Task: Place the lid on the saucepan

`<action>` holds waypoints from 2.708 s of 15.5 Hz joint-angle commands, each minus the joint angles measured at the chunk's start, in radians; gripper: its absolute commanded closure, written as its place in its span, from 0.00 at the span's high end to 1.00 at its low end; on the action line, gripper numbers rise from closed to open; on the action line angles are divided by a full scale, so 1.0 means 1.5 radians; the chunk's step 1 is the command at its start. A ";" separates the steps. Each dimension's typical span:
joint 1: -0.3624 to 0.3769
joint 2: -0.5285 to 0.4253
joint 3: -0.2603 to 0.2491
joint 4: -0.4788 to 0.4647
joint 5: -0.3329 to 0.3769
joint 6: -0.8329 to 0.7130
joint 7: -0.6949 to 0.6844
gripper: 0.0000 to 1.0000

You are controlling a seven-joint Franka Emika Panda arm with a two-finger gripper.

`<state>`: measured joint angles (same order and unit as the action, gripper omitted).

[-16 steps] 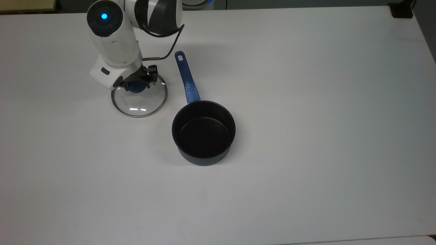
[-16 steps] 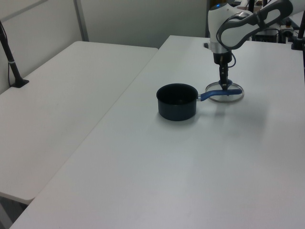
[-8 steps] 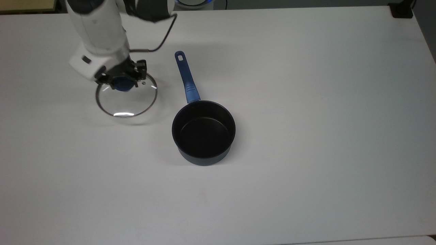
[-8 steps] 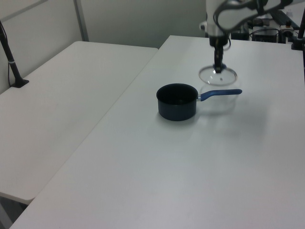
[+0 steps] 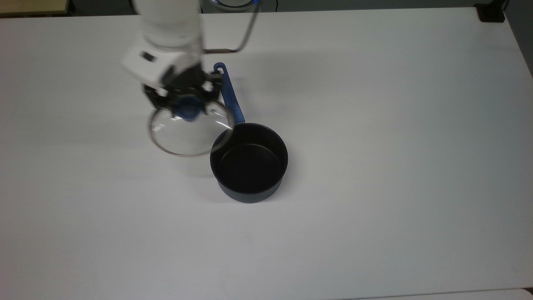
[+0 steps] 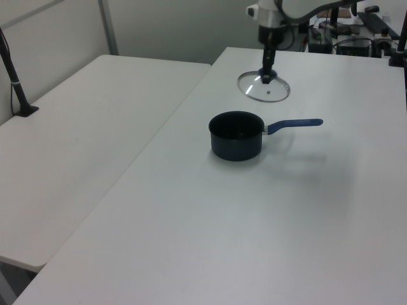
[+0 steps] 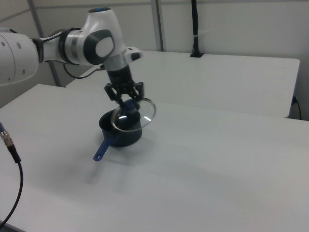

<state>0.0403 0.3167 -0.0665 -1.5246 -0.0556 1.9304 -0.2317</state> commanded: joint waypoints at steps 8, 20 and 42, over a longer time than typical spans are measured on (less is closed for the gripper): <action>0.090 0.067 -0.007 0.041 0.010 0.065 0.139 0.47; 0.105 0.068 -0.007 0.037 0.026 0.063 0.143 0.50; 0.094 -0.035 -0.009 0.019 0.020 -0.054 0.153 1.00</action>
<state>0.1881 0.3938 -0.0712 -1.4644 -0.0350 1.9968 -0.0134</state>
